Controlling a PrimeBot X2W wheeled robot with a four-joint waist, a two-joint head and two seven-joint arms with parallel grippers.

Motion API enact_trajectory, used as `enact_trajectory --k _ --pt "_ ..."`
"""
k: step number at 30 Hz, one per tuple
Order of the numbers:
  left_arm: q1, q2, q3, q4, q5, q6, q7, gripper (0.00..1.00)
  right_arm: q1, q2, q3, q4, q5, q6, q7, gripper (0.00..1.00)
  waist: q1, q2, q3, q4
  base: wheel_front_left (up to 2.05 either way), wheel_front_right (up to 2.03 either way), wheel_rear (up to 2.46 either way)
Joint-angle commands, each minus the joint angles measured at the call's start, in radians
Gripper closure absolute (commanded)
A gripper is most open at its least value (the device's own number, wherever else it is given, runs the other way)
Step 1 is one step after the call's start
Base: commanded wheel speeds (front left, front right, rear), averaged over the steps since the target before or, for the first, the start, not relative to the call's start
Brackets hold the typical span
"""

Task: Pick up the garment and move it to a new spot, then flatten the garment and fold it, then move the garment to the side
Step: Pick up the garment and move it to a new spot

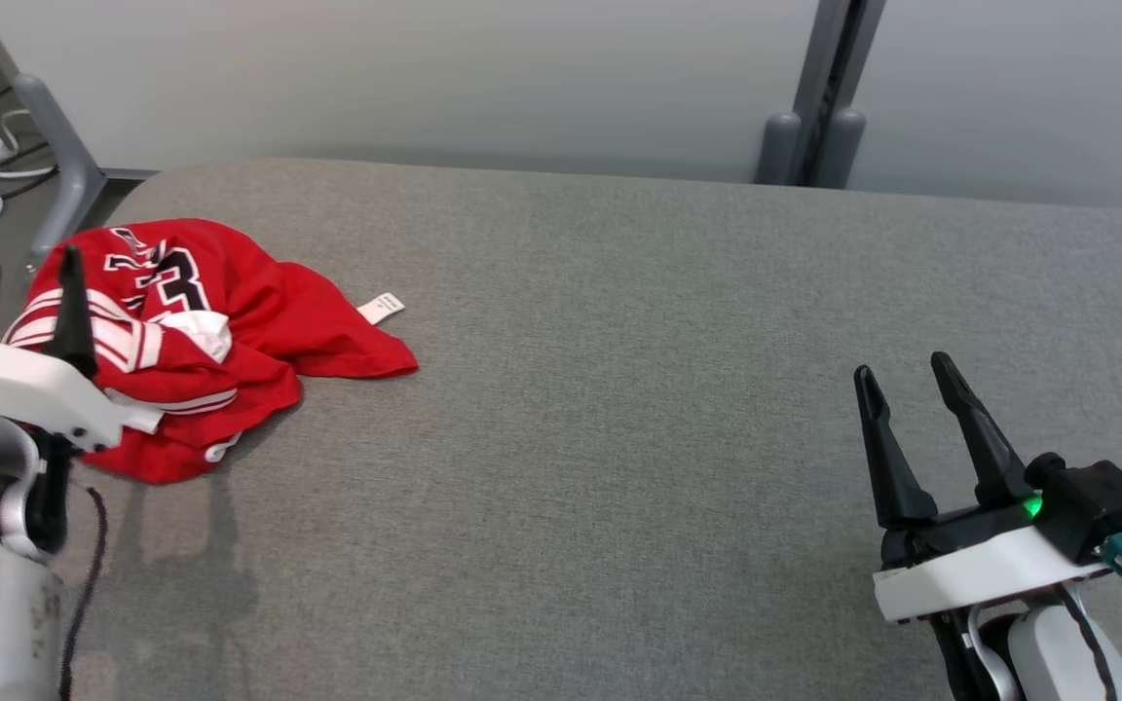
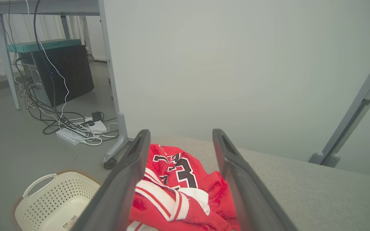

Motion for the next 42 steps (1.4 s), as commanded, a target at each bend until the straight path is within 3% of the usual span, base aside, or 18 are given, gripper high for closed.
enact_trajectory --k 1,6,9,16,29,31,32,33,42 --pt "-0.024 0.015 0.006 0.01 -0.003 -0.001 0.009 0.0 -0.012 -0.01 -0.003 -0.001 -0.001 0.002 -0.005 0.0 0.0 0.0 0.029 -0.03 0.0 0.0 0.0" --pt "-0.137 0.095 0.033 0.117 -0.034 -0.002 0.142 0.0 -0.04 -0.013 -0.014 -0.013 -0.002 0.002 -0.005 0.0 0.0 0.0 0.077 -0.081 0.0 0.0 0.0" --pt "-0.209 0.153 0.051 0.212 -0.065 -0.007 0.274 0.0 -0.061 -0.01 -0.015 -0.021 -0.001 0.002 -0.005 0.0 0.0 0.0 0.116 -0.125 0.0 0.0 0.0" --pt "-0.246 0.238 0.061 0.357 -0.084 0.002 0.438 0.0 -0.077 -0.004 -0.034 -0.032 0.001 0.002 -0.005 0.0 0.0 0.0 0.171 -0.194 0.0 0.0 0.0" --pt "-0.211 0.265 0.052 0.509 -0.143 -0.053 0.622 0.0 -0.088 -0.01 -0.038 -0.03 0.001 0.002 -0.005 0.0 0.0 0.0 0.166 -0.24 0.0 0.0 0.0" --pt "-0.211 0.269 0.05 0.507 -0.145 -0.057 0.611 0.47 -0.085 -0.011 -0.04 -0.029 0.002 0.002 -0.005 0.0 0.0 0.0 0.163 -0.238 0.0 0.0 0.0" --pt "-0.211 0.271 0.049 0.506 -0.146 -0.059 0.607 0.83 -0.083 -0.011 -0.041 -0.027 0.002 0.002 -0.005 0.0 0.0 0.0 0.161 -0.237 0.0 0.0 0.0" --pt "-0.212 0.273 0.047 0.507 -0.148 -0.062 0.604 1.0 -0.081 -0.01 -0.042 -0.026 0.0 0.002 -0.005 0.0 0.0 0.0 0.159 -0.236 0.0 0.0 0.0" --pt "-0.228 0.294 0.015 0.491 -0.16 -0.082 0.568 1.0 -0.072 -0.005 -0.032 -0.022 -0.002 0.002 -0.005 0.0 0.0 0.0 0.136 -0.225 0.0 0.0 0.0"
